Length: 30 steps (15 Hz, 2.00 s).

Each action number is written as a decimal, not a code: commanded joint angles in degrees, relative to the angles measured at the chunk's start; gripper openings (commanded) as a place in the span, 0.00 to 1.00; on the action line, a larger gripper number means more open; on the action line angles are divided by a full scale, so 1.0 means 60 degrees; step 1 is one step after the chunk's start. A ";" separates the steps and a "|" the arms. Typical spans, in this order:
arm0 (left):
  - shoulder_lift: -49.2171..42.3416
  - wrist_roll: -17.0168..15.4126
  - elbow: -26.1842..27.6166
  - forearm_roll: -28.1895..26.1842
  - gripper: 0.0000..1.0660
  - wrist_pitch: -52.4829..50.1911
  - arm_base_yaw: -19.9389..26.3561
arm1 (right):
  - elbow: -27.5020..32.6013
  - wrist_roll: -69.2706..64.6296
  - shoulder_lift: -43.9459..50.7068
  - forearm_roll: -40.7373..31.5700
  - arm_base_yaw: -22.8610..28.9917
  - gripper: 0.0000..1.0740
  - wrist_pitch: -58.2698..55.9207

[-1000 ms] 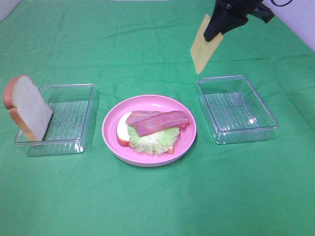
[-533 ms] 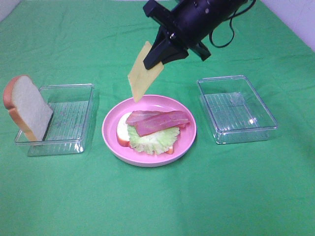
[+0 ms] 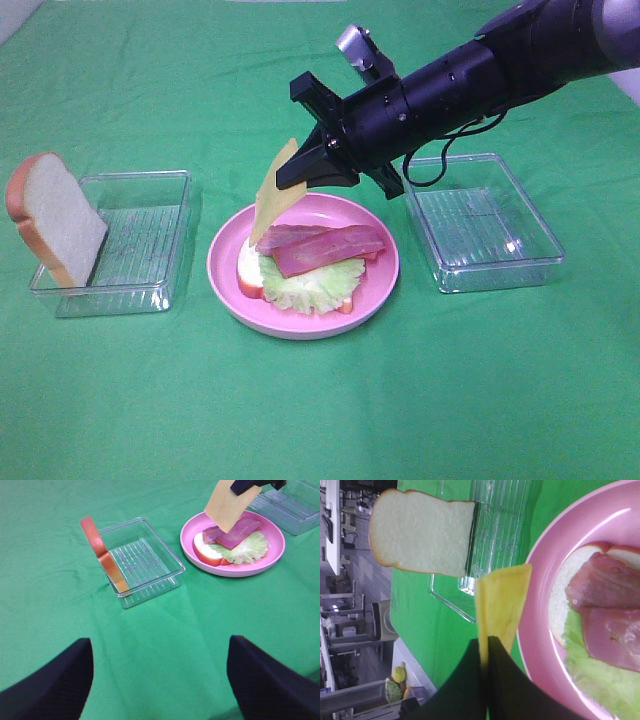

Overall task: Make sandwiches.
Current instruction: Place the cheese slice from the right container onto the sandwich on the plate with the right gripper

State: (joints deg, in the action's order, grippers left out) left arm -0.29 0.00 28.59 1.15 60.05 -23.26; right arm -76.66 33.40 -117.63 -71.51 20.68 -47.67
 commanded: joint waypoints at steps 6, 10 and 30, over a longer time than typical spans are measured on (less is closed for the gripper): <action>-0.0201 0.0000 -0.0010 0.0057 0.67 -0.0038 -0.0048 | 0.0038 0.0353 -0.0859 -0.0678 -0.0019 0.00 0.0124; -0.0201 0.0000 -0.0010 0.0057 0.67 -0.0038 -0.0048 | 0.0038 0.0325 -0.0859 -0.0640 0.0010 0.00 0.0105; -0.0201 0.0000 -0.0010 0.0057 0.67 -0.0038 -0.0048 | 0.0038 -0.1261 -0.1041 0.1604 -0.0010 0.60 0.0850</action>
State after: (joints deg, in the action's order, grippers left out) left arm -0.29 0.00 28.59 1.15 60.05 -23.26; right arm -76.66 25.50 -124.10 -61.99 20.68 -42.91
